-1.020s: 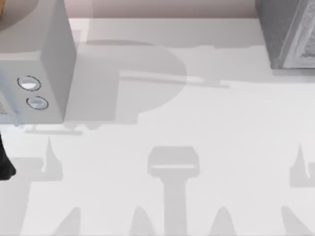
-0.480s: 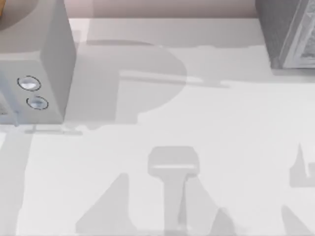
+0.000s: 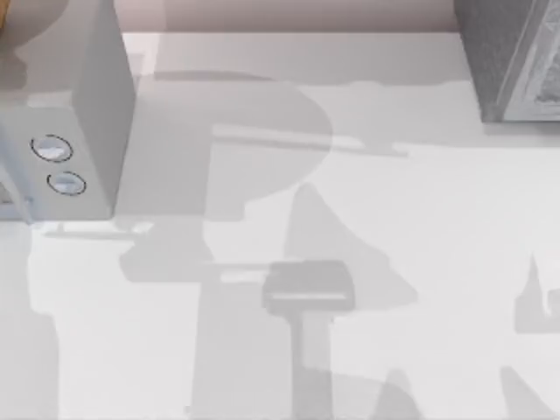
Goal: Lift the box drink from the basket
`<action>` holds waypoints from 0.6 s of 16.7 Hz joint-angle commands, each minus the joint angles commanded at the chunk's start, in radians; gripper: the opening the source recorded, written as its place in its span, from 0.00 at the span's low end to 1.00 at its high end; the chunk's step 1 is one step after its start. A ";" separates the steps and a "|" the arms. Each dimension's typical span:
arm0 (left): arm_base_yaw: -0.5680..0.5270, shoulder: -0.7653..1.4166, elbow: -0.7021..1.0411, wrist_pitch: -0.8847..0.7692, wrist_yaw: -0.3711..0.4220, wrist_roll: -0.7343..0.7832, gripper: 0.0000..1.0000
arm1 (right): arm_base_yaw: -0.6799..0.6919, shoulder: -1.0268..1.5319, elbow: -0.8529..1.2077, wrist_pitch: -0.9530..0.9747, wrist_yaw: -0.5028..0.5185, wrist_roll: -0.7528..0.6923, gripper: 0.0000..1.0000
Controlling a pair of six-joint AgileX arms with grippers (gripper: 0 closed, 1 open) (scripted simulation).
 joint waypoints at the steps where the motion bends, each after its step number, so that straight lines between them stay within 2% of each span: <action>1: 0.011 0.057 0.038 0.018 0.012 0.001 1.00 | 0.000 0.000 0.000 0.000 0.000 0.000 1.00; 5: 0.038 0.207 0.136 0.065 0.042 0.003 1.00 | 0.000 0.000 0.000 0.000 0.000 0.000 1.00; 10: 0.041 0.223 0.146 0.070 0.045 0.003 1.00 | 0.000 0.000 0.000 0.000 0.000 0.000 1.00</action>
